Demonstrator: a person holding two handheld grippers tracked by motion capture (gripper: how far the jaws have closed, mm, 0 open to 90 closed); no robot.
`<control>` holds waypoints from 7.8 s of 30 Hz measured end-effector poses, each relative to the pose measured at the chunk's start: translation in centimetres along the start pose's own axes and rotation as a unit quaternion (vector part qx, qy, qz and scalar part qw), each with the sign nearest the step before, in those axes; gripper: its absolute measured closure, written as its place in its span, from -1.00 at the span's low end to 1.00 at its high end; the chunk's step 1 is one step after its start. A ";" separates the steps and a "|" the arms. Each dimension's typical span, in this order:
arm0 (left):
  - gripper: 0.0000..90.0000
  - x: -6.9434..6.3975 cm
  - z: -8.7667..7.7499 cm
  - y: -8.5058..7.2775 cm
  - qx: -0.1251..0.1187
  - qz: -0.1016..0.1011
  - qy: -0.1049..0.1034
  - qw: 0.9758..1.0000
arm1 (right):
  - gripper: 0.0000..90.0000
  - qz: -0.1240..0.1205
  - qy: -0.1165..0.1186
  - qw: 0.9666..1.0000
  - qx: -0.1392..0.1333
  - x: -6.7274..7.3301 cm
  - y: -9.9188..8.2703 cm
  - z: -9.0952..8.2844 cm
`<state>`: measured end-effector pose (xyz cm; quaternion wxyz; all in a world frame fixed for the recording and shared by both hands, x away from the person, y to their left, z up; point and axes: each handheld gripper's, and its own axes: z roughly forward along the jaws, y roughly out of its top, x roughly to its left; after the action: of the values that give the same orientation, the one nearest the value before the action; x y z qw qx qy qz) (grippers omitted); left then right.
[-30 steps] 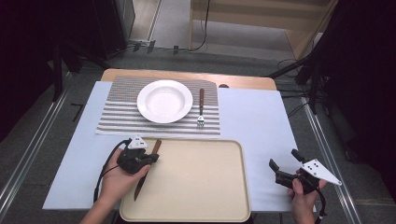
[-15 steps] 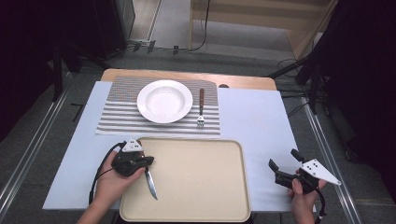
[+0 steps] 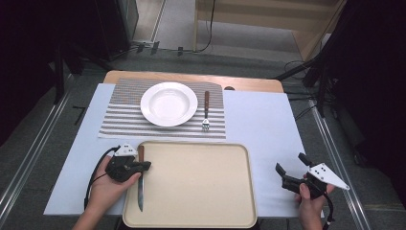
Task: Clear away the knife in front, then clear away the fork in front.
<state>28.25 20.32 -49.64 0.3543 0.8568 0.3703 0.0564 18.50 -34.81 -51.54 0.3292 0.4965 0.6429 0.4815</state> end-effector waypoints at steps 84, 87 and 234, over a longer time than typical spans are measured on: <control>-1.00 6.9 -6.8 -4.0 -0.274 -0.044 0.048 0.959 | -0.93 -0.020 -0.011 1.000 0.016 1.4 2.4 0.0; -1.00 7.1 -7.1 -4.2 -0.277 -0.037 0.053 0.959 | -0.93 -0.029 0.004 0.999 0.015 2.2 3.3 0.3; -1.00 7.1 -7.0 -5.0 -0.296 -0.026 0.049 0.954 | 0.59 -0.025 -0.005 0.917 0.399 12.6 13.1 32.0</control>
<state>27.85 31.46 -48.84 0.5747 0.7000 0.3759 0.1959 47.94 -12.88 -48.73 0.1187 0.5730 0.7919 0.1746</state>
